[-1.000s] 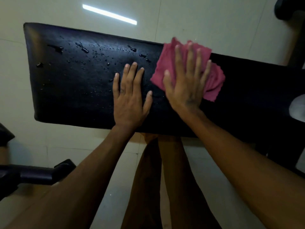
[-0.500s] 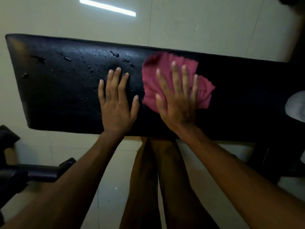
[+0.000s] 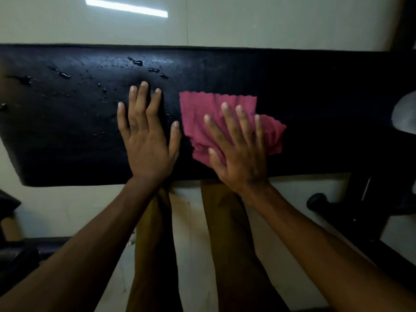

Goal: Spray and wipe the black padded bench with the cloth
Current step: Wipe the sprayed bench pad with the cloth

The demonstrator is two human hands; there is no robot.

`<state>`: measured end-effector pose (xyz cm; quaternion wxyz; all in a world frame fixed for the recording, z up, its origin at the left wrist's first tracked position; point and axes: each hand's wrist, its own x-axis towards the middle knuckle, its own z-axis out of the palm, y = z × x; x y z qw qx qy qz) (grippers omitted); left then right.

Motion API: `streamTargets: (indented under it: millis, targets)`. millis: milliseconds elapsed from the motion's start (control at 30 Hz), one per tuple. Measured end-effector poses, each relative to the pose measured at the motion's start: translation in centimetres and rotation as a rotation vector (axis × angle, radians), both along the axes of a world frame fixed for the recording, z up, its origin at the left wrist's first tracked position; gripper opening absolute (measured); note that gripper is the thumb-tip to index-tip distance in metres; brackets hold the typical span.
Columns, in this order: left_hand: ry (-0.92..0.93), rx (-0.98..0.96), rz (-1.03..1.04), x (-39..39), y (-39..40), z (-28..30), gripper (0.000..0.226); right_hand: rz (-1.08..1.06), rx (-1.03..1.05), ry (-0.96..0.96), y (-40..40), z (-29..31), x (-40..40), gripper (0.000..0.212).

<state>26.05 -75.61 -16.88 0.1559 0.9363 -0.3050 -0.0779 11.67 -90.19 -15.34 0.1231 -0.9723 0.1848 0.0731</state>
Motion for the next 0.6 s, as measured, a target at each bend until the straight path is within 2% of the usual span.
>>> streamTargets:
  millis: [67,167,233,267,367,467,533,600]
  targets:
    - [0.007,-0.008,-0.009,0.0,0.2,0.3,0.06,-0.106,-0.051,0.009,-1.3,0.3,-1.9,0.057]
    - [0.0,-0.013,-0.025,0.2,0.0,0.4,0.06,-0.501,-0.158,0.001,-2.1,-0.3,-1.0,0.057]
    - [-0.005,-0.015,-0.03,0.1,0.0,0.1,0.06,-0.701,-0.18,-0.024,0.9,-0.7,1.0,0.059]
    - [-0.009,-0.019,-0.032,0.0,0.1,-0.1,0.061,-0.7,-0.164,-0.046,3.3,-1.0,1.4,0.058]
    - [-0.018,-0.046,-0.042,-0.2,0.5,-0.5,0.061,-0.471,-0.078,-0.038,9.3,-1.1,-0.7,0.056]
    - [-0.024,-0.048,-0.048,0.1,0.4,-0.2,0.062,-0.323,-0.08,-0.023,7.8,-0.8,-3.8,0.054]
    - [-0.021,-0.051,-0.062,0.2,0.3,0.0,0.063,-0.406,-0.123,-0.034,5.1,-0.8,-4.1,0.055]
    - [-0.03,-0.04,-0.064,0.2,0.4,0.1,0.064,-0.648,-0.149,-0.065,3.2,-1.1,-2.6,0.055]
